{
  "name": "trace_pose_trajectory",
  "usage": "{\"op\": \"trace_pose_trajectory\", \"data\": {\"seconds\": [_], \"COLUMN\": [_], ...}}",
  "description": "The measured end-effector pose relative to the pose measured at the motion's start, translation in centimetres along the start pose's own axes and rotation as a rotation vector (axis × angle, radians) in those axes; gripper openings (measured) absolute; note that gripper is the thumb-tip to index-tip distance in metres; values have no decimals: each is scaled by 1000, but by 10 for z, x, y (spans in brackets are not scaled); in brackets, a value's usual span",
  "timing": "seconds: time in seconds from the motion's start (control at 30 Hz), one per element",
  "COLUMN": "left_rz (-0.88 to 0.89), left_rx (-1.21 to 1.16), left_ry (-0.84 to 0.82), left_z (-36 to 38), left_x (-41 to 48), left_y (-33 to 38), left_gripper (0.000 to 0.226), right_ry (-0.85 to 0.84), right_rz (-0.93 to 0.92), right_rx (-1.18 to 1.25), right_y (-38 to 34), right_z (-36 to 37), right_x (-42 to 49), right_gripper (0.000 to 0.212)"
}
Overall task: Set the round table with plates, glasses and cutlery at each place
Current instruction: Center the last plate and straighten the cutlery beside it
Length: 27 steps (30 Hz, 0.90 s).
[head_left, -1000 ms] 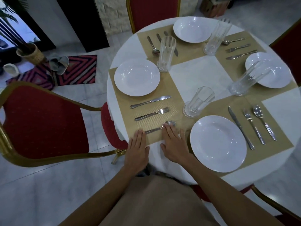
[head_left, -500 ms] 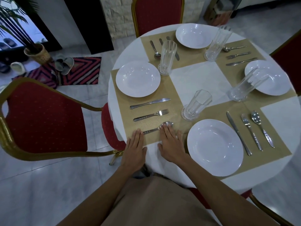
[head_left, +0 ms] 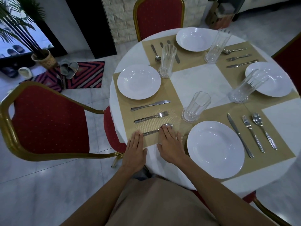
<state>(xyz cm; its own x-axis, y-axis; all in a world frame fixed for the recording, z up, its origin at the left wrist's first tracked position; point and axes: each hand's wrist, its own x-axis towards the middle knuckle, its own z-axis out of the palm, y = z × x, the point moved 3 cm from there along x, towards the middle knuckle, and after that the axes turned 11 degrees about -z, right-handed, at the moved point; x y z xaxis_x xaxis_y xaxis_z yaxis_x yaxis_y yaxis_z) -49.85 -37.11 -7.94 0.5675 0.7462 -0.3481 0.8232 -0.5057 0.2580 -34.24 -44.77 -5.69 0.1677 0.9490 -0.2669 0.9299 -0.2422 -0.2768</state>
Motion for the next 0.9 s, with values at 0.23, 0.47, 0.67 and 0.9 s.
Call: {"op": "trace_pose_trajectory", "data": {"seconds": [0.23, 0.47, 0.67, 0.9], "left_rz": [-82, -25, 81, 55], "left_rx": [-206, -219, -77, -9], "left_ry": [34, 47, 16, -8], "left_z": [-22, -45, -35, -27], "left_x": [7, 44, 60, 55], "left_y": [-12, -21, -12, -18], "left_gripper": [65, 61, 57, 57], "right_ry": [37, 84, 6, -43], "right_rz": [-16, 22, 62, 39], "right_rx": [68, 76, 84, 11], "right_y": [0, 10, 11, 7], "right_z": [-18, -31, -28, -18], "right_x": [11, 39, 62, 61], "right_gripper": [66, 63, 60, 63]}}
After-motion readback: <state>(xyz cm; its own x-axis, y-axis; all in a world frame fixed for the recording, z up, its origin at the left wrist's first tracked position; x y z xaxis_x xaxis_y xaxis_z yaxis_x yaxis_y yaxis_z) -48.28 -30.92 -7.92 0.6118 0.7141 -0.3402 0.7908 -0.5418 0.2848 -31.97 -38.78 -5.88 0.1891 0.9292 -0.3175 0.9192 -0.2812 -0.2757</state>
